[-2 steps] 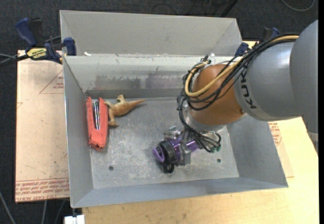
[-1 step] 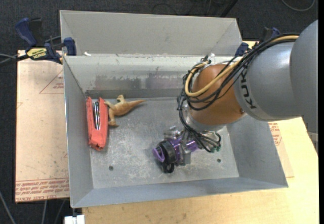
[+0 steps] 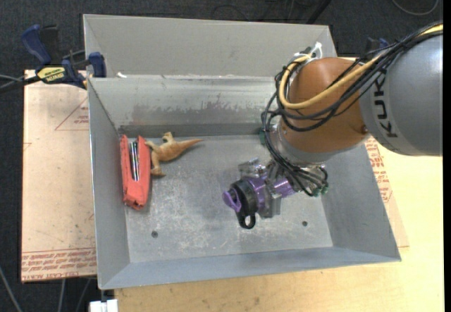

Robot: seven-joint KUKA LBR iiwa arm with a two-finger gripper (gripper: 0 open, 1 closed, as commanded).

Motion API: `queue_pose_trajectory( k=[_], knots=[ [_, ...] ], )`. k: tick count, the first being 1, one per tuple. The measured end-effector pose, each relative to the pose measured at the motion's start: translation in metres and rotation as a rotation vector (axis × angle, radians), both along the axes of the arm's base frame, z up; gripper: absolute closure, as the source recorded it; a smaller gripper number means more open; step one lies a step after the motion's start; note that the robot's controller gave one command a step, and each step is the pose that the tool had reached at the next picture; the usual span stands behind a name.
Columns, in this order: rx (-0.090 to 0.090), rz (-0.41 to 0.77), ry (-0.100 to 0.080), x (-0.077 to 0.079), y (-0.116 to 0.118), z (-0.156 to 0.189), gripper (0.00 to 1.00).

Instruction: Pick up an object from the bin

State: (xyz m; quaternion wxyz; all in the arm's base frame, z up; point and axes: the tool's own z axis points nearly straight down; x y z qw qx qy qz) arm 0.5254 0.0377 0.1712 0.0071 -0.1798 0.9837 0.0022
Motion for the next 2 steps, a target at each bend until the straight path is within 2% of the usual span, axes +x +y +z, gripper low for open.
queue_pose_trajectory(
  k=[1, 2],
  knots=[
    [0.000, 0.000, 0.000, 0.000, 0.000, 0.000, 1.00],
    [0.001, 0.001, -0.002, -0.007, 0.005, 0.096, 1.00]
  ],
)
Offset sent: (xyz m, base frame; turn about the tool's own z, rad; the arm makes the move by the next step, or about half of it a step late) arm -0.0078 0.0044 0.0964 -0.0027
